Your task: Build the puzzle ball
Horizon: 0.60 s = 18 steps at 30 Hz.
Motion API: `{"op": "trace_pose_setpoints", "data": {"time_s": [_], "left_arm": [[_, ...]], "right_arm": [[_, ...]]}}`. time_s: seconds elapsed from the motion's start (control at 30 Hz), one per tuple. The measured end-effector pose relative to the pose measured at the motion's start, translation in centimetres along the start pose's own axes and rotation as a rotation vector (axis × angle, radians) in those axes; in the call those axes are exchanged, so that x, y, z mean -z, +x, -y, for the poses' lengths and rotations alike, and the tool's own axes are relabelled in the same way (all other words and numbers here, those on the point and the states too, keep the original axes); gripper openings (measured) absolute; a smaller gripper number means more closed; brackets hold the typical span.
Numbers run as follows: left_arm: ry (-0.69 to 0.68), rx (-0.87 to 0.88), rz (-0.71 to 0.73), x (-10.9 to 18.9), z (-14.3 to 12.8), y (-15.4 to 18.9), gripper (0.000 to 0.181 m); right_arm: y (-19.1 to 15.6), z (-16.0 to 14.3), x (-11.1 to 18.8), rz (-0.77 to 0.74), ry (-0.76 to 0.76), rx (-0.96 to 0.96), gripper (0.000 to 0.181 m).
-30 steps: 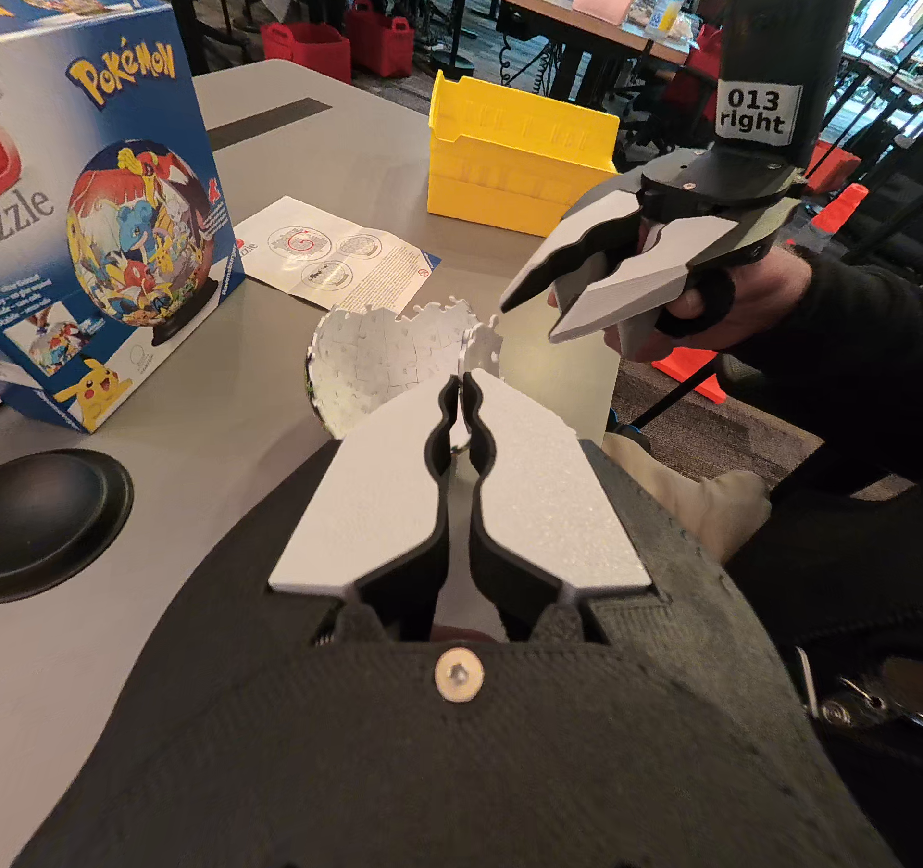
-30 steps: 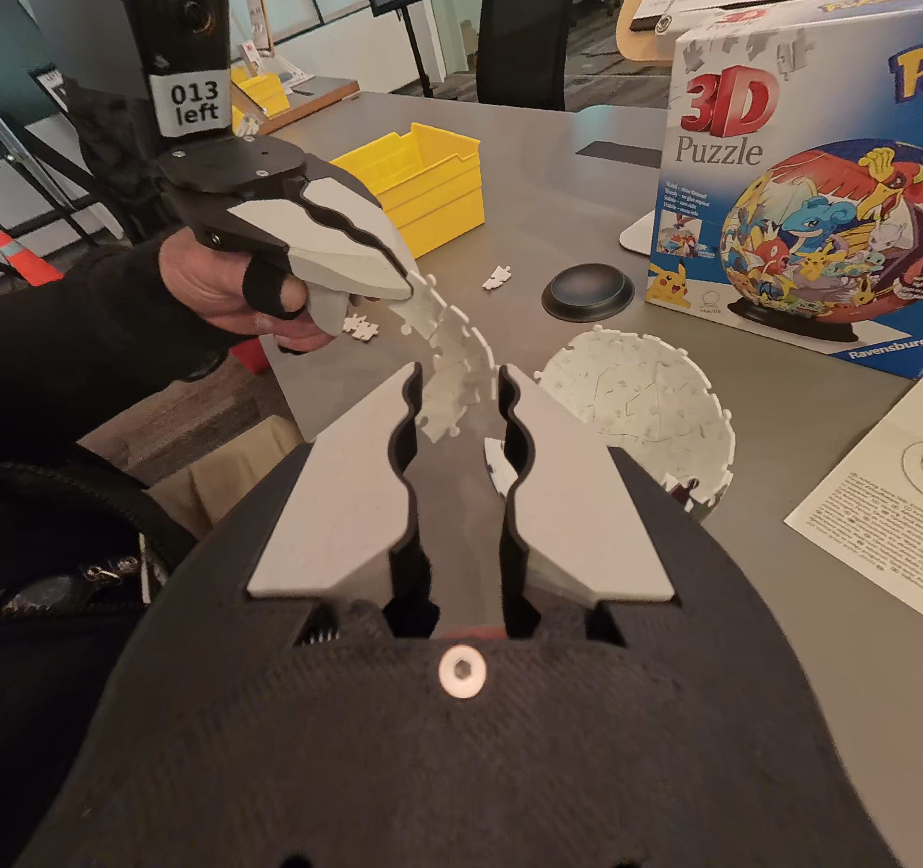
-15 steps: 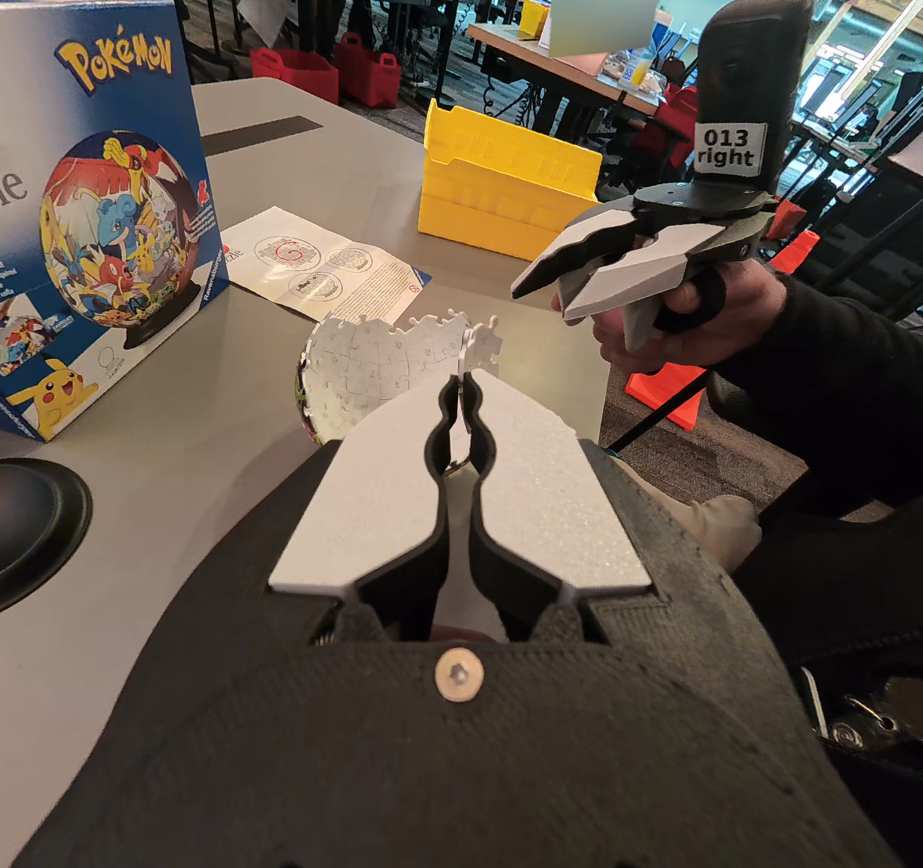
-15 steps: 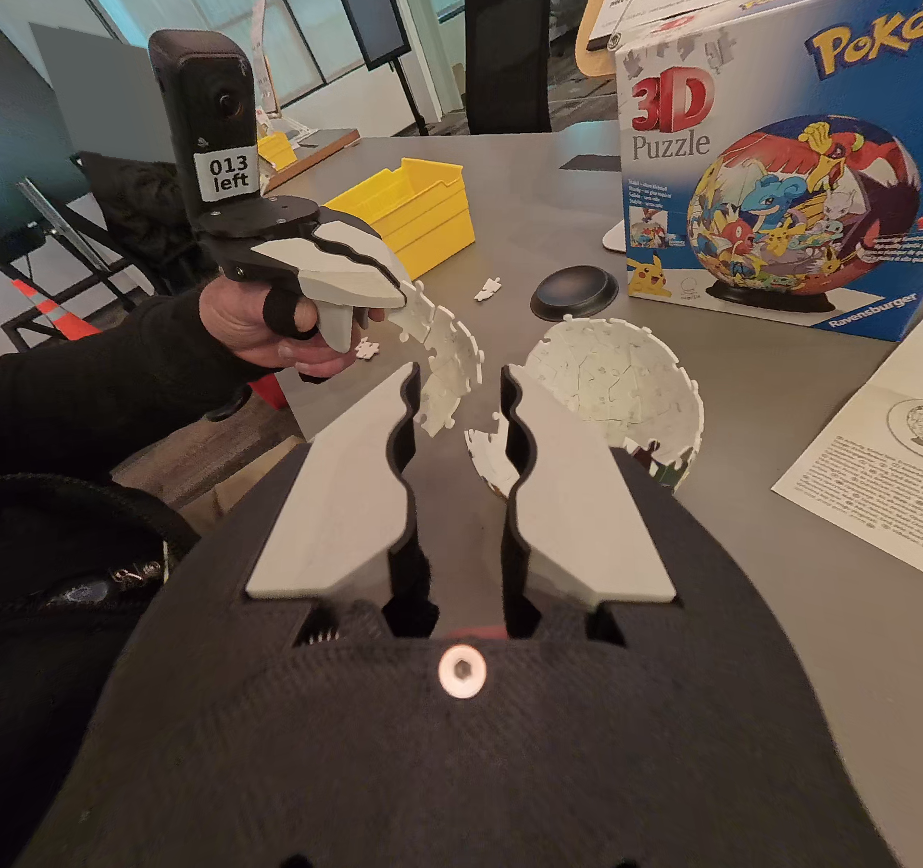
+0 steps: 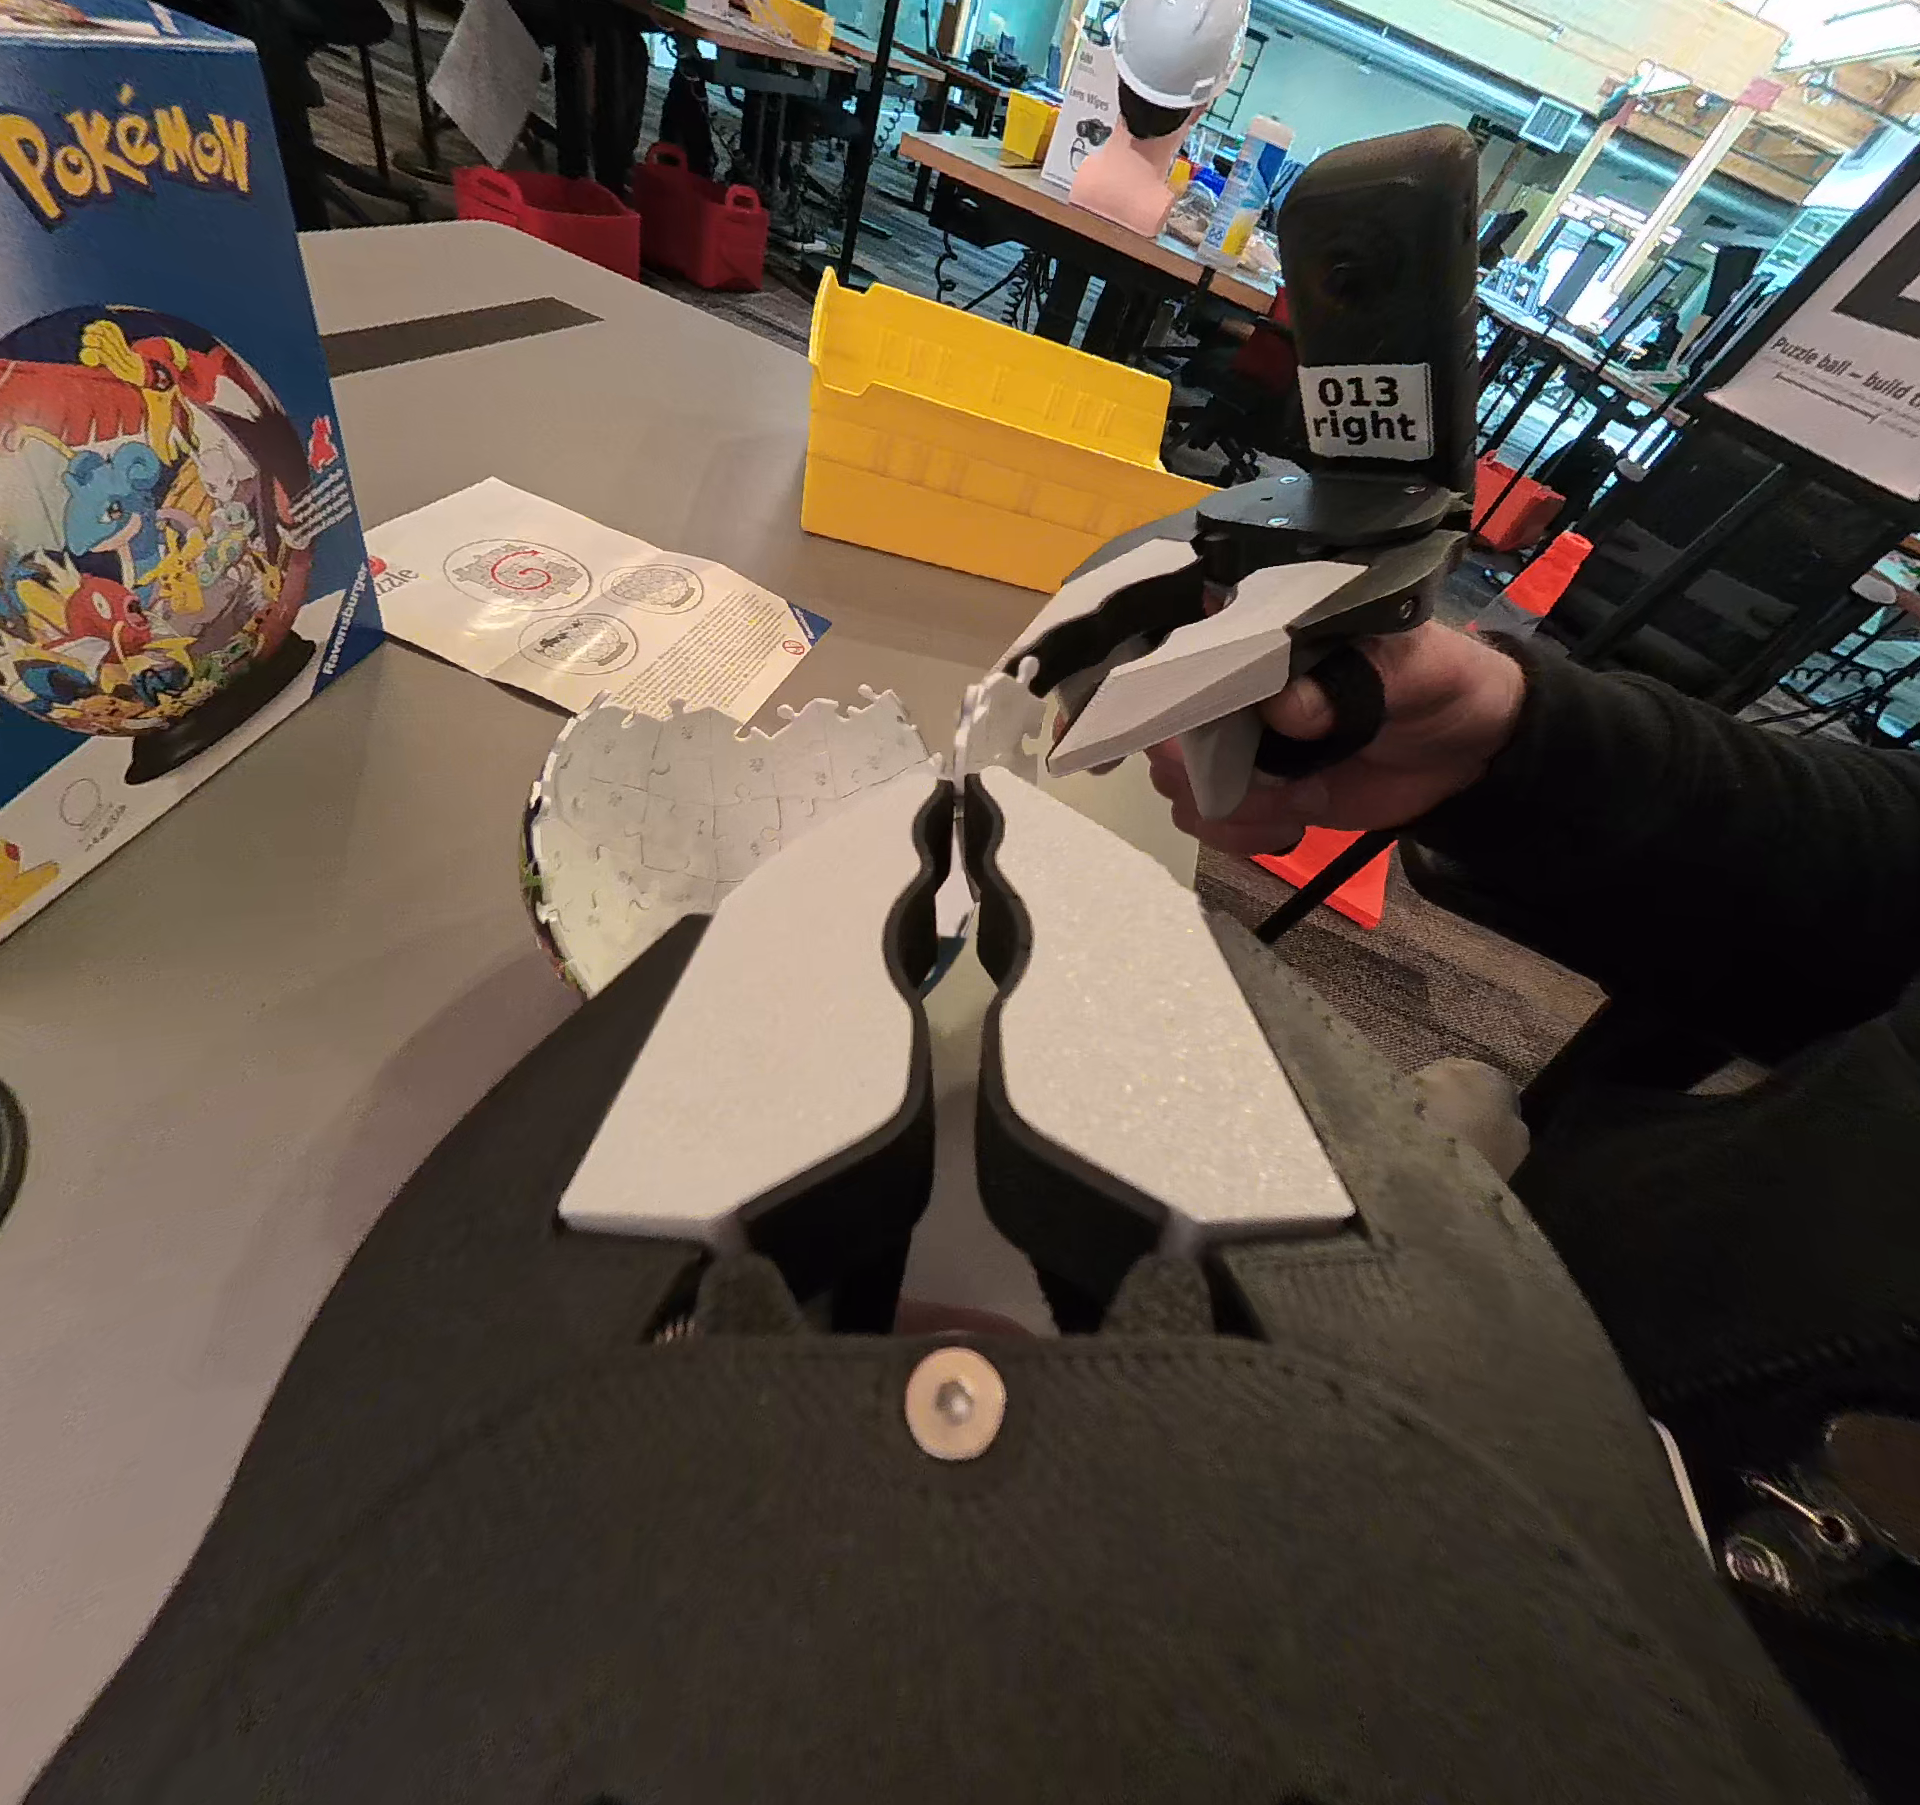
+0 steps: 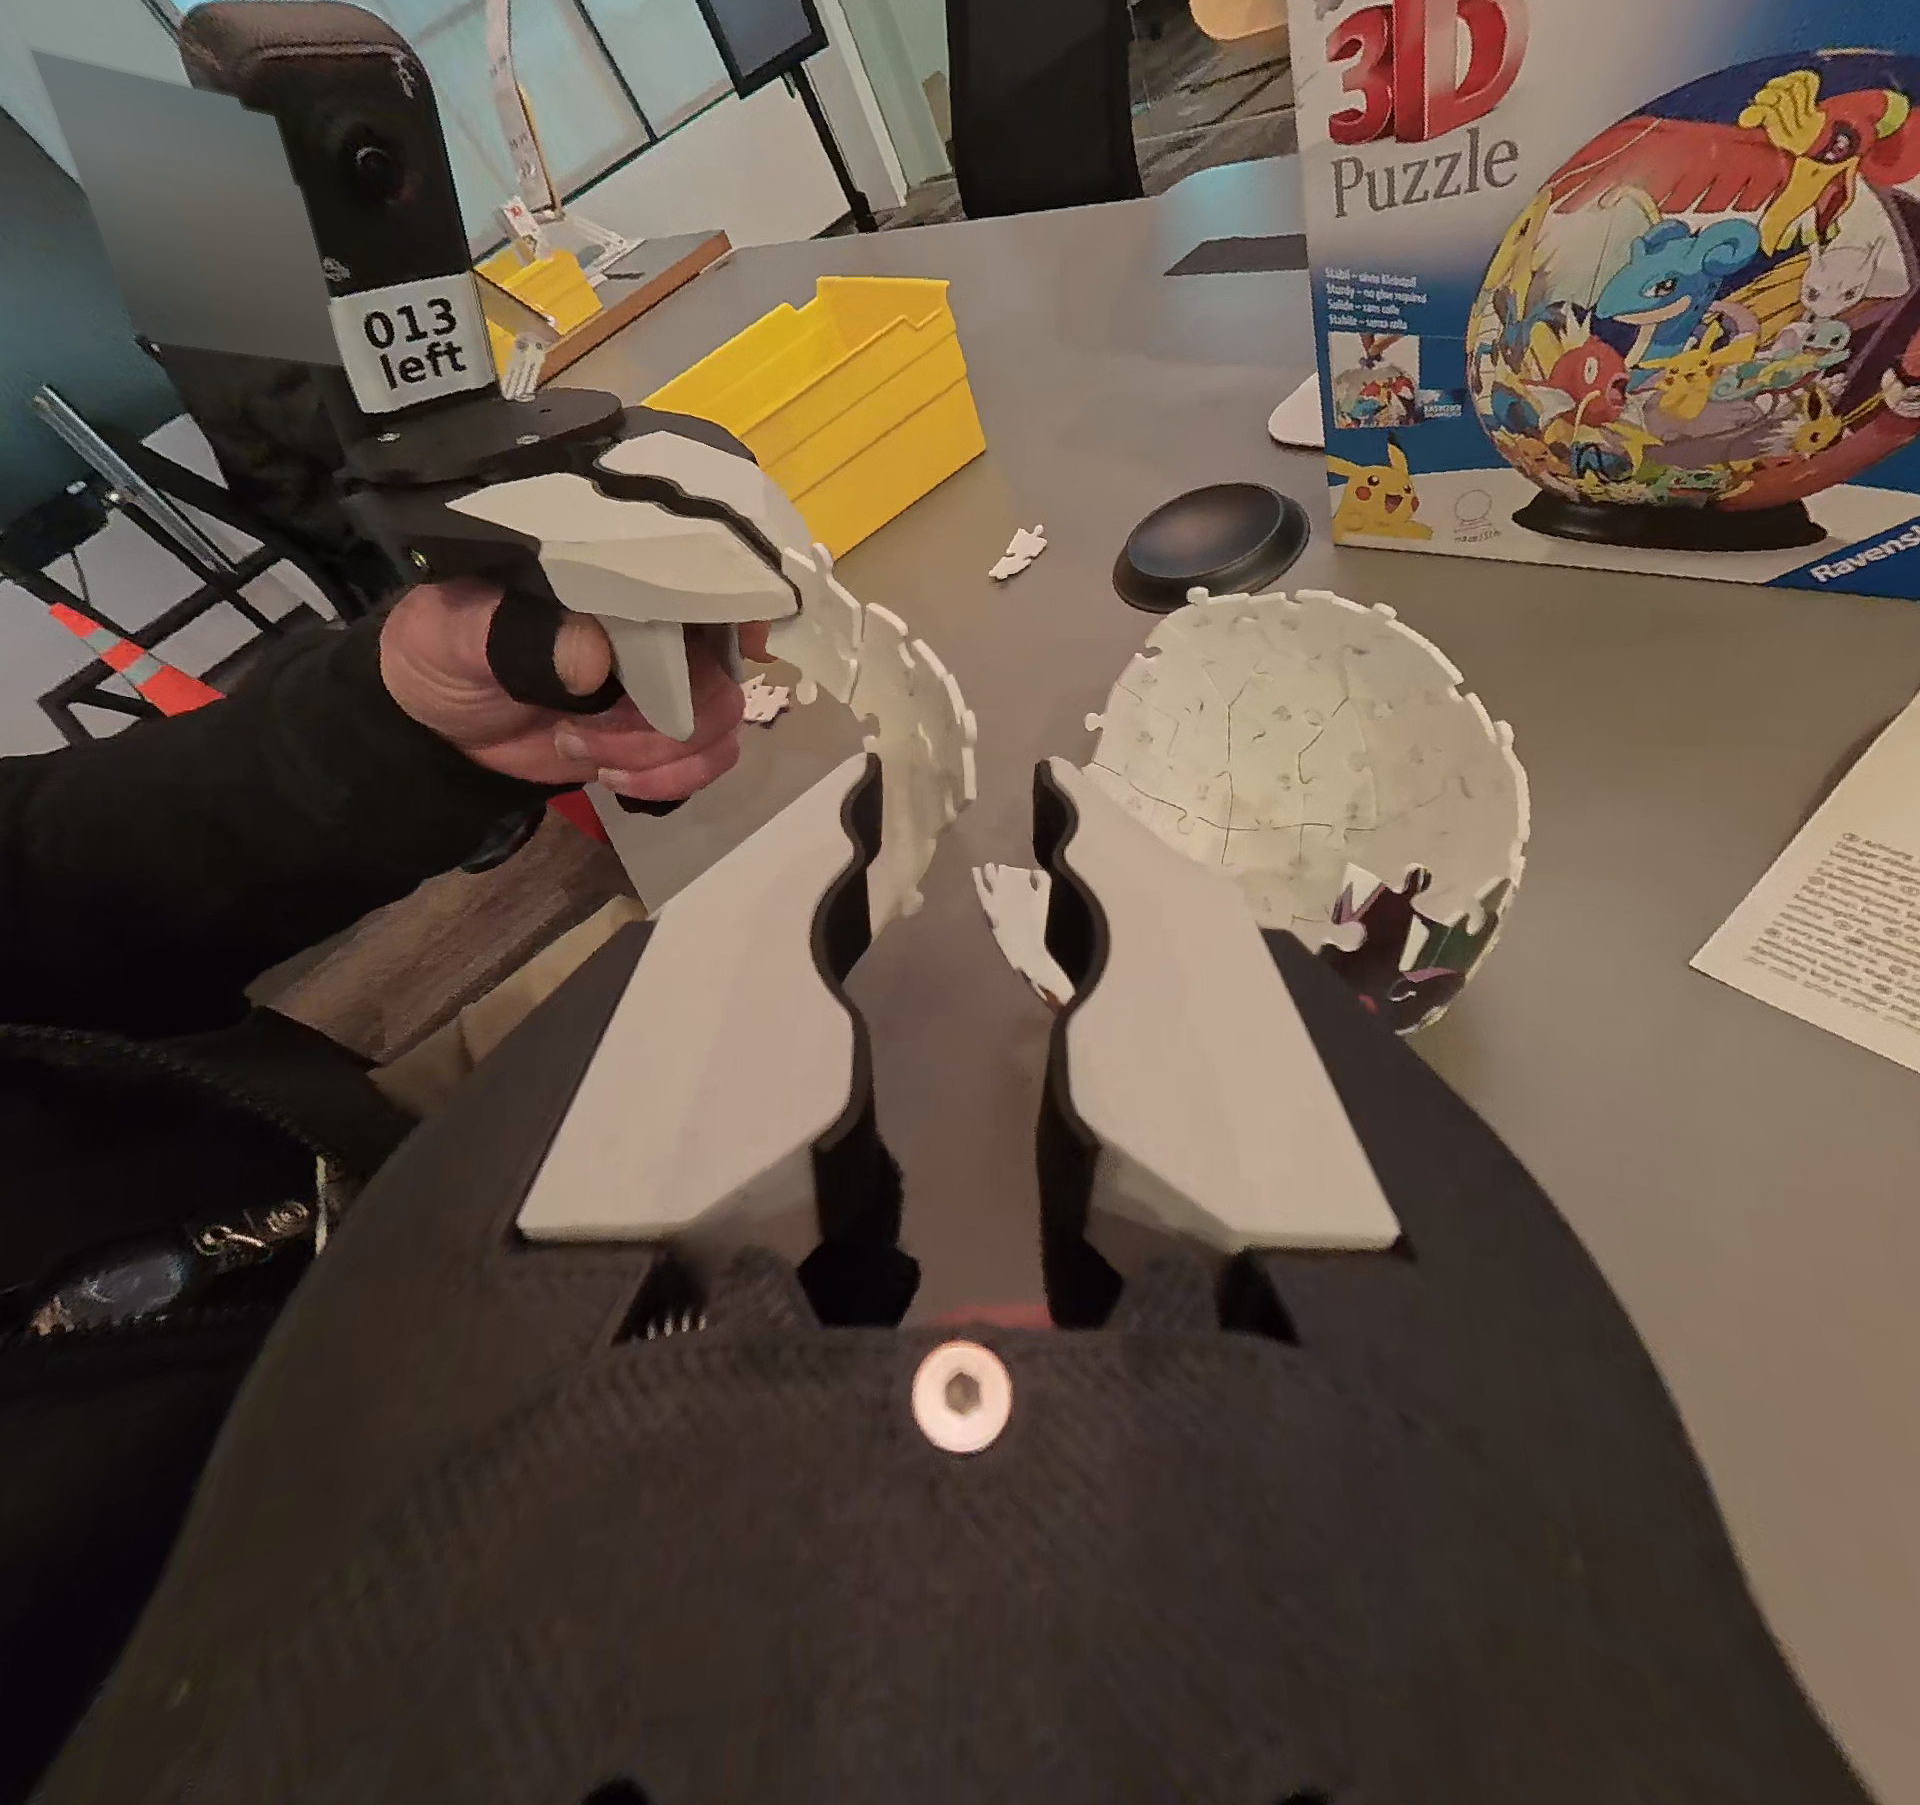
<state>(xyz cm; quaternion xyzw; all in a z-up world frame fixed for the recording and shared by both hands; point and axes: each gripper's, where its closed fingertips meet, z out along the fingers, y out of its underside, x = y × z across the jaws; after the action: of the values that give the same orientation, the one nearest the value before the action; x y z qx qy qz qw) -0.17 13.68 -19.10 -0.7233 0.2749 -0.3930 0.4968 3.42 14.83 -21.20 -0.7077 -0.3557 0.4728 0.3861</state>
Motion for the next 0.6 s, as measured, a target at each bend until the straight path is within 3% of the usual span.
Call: {"op": "trace_pose_setpoints", "data": {"time_s": [0.6], "left_arm": [[0.013,-0.030,-0.001,-1.4,0.6,-1.0,0.002]], "right_arm": [[0.6,1.1,-0.4,0.013,0.012,-0.001,0.003]]}}
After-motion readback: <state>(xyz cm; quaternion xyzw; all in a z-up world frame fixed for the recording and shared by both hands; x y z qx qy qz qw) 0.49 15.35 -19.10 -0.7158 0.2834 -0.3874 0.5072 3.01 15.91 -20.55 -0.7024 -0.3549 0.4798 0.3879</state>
